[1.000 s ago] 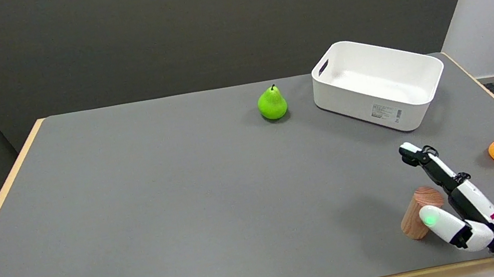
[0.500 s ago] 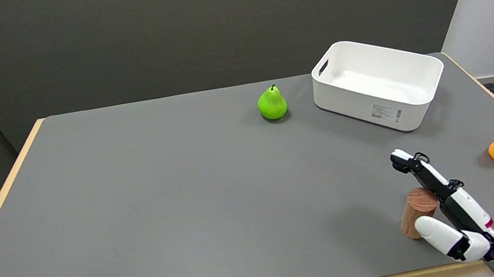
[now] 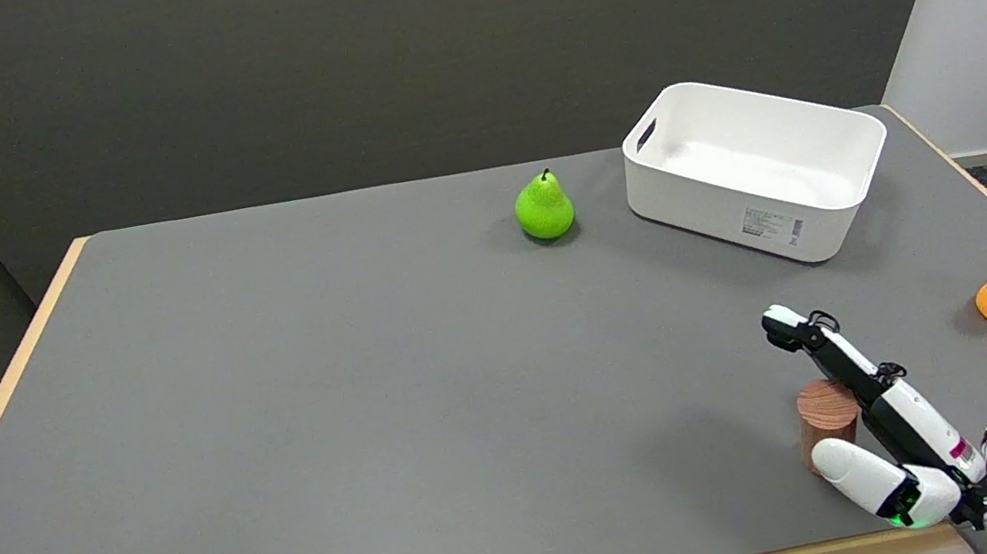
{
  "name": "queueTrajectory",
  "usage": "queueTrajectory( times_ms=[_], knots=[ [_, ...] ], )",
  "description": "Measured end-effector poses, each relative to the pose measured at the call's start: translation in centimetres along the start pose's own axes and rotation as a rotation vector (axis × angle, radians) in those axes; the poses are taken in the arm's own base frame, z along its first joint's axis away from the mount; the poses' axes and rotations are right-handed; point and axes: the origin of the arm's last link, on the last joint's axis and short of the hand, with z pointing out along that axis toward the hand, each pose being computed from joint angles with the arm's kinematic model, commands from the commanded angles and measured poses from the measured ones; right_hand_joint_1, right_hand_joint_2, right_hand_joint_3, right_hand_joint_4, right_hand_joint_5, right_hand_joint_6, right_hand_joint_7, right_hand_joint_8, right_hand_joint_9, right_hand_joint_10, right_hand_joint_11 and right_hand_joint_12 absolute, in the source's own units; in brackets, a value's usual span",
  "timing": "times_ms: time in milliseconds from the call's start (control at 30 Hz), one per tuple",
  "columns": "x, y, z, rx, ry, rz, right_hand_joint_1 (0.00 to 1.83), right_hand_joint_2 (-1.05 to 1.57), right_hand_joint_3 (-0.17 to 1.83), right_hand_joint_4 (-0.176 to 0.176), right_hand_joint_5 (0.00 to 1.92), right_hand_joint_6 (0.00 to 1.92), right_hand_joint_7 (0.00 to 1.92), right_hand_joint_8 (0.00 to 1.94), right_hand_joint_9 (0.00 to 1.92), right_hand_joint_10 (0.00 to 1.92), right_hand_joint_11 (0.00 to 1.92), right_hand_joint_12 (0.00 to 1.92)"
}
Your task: Pick up the wooden cylinder.
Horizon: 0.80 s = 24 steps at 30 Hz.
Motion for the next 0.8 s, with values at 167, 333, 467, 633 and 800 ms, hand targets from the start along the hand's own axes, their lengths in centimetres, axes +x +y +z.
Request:
queueTrajectory(
  times_ms=[167,333,467,633,800],
  knots=[
    [-0.11,0.10,0.20,0.000,-0.006,-0.001,0.26,0.57,0.89,-0.176,0.07,0.44,0.03,0.22,0.00,0.20,0.00,0.55],
    [-0.15,0.19,0.41,0.001,-0.008,-0.002,0.27,0.57,0.89,-0.176,0.07,0.44,0.03,0.22,0.00,0.20,0.00,0.55],
    [-0.15,0.25,0.57,0.002,-0.008,-0.003,0.27,0.58,0.89,-0.176,0.07,0.44,0.03,0.22,0.00,0.20,0.00,0.55],
    [-0.16,0.31,0.79,0.004,-0.007,-0.004,0.27,0.58,0.89,-0.176,0.07,0.44,0.03,0.22,0.00,0.20,0.00,0.55],
    [-0.09,0.40,0.93,0.005,-0.005,-0.006,0.29,0.58,0.90,-0.176,0.07,0.44,0.03,0.22,0.00,0.19,0.00,0.54]
  ],
)
